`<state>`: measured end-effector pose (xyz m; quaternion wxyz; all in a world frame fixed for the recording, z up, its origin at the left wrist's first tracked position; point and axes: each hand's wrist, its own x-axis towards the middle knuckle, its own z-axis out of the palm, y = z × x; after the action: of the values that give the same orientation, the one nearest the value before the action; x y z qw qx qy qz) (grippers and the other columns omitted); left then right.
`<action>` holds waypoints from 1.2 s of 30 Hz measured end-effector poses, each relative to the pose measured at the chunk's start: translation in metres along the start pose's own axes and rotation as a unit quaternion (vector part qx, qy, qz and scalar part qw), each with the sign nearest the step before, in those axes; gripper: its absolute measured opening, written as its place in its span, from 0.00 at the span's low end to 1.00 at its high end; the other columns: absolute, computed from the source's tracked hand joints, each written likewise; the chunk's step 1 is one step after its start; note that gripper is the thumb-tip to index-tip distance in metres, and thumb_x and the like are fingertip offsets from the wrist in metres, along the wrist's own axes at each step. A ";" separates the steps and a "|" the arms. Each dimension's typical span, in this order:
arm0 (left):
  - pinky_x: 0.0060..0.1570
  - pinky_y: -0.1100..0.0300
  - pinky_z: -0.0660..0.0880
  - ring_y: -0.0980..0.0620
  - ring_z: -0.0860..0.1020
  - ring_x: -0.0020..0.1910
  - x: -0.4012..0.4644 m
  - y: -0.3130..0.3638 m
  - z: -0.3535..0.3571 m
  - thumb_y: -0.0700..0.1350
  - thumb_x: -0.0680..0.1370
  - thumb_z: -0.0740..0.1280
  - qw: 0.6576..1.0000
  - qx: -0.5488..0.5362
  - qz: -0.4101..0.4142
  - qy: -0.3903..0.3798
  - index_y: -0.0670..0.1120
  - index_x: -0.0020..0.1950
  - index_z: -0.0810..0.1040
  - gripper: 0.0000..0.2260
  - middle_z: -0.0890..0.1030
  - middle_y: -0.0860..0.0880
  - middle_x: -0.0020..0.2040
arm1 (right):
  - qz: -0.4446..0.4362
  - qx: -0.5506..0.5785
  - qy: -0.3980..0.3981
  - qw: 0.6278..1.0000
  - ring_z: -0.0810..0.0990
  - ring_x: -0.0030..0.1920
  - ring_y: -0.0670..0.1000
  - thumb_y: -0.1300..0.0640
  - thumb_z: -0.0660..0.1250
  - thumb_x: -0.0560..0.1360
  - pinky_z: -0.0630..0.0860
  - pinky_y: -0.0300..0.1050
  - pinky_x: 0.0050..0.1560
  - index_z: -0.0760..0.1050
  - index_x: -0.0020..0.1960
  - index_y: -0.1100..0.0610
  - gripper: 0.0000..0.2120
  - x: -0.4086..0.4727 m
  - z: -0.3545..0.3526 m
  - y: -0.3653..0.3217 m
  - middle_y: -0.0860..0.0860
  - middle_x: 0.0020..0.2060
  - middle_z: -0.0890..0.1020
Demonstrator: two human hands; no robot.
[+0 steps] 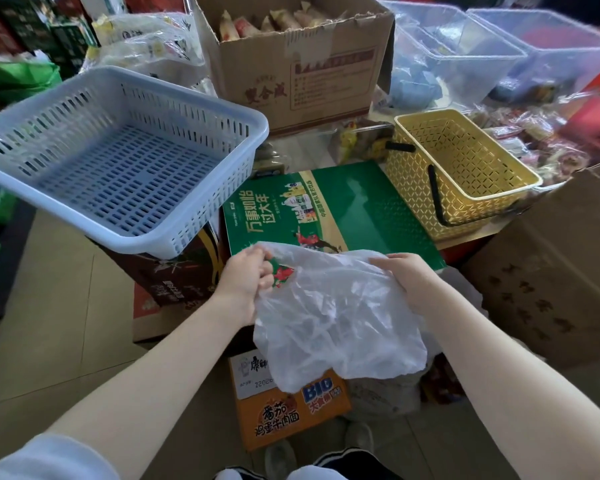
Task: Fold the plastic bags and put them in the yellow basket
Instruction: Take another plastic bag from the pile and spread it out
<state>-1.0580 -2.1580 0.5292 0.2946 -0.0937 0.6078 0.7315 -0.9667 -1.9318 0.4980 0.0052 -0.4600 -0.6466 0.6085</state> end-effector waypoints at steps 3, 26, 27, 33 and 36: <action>0.15 0.68 0.52 0.60 0.57 0.15 0.010 -0.003 -0.010 0.44 0.82 0.52 0.984 -0.156 -0.062 0.066 0.47 0.37 0.66 0.14 0.61 0.54 0.19 | 0.026 0.157 -0.093 0.983 0.80 0.49 0.55 0.56 0.69 0.74 0.77 0.50 0.43 0.66 0.69 0.60 0.26 -0.007 -0.012 0.016 0.57 0.54 0.78; 0.60 0.51 0.68 0.40 0.69 0.63 0.007 -0.063 -0.049 0.41 0.79 0.57 0.781 0.611 -0.016 0.132 0.43 0.68 0.68 0.17 0.70 0.40 0.66 | -0.094 0.188 -0.222 0.952 0.63 0.22 0.49 0.63 0.63 0.69 0.60 0.36 0.25 0.60 0.30 0.58 0.14 -0.038 -0.024 0.003 0.51 0.22 0.63; 0.63 0.51 0.65 0.41 0.66 0.65 -0.001 -0.057 -0.039 0.41 0.78 0.57 0.793 0.587 0.060 0.150 0.44 0.69 0.66 0.19 0.67 0.41 0.67 | -0.116 0.149 -0.201 0.961 0.62 0.22 0.49 0.62 0.64 0.69 0.60 0.36 0.26 0.60 0.29 0.58 0.15 -0.041 -0.023 -0.004 0.51 0.22 0.62; 0.58 0.70 0.68 0.65 0.71 0.60 -0.068 -0.015 0.048 0.72 0.67 0.59 0.900 0.338 0.228 -0.151 0.53 0.66 0.68 0.34 0.73 0.61 0.60 | -0.242 -0.065 -0.135 0.959 0.56 0.23 0.49 0.54 0.65 0.74 0.52 0.40 0.27 0.60 0.29 0.56 0.20 -0.063 -0.007 -0.039 0.52 0.25 0.58; 0.52 0.66 0.73 0.63 0.76 0.52 -0.072 -0.020 0.065 0.59 0.72 0.68 0.858 0.408 0.282 -0.135 0.50 0.61 0.71 0.22 0.77 0.58 0.54 | -0.262 -0.071 -0.191 0.943 0.65 0.22 0.47 0.49 0.66 0.75 0.63 0.38 0.25 0.72 0.35 0.66 0.21 -0.076 -0.005 -0.050 0.52 0.24 0.69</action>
<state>-0.9745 -2.1171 0.5635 0.1664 0.3103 0.8062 0.4755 -0.9497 -1.9653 0.5805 0.0085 -0.1483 -0.7747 0.6147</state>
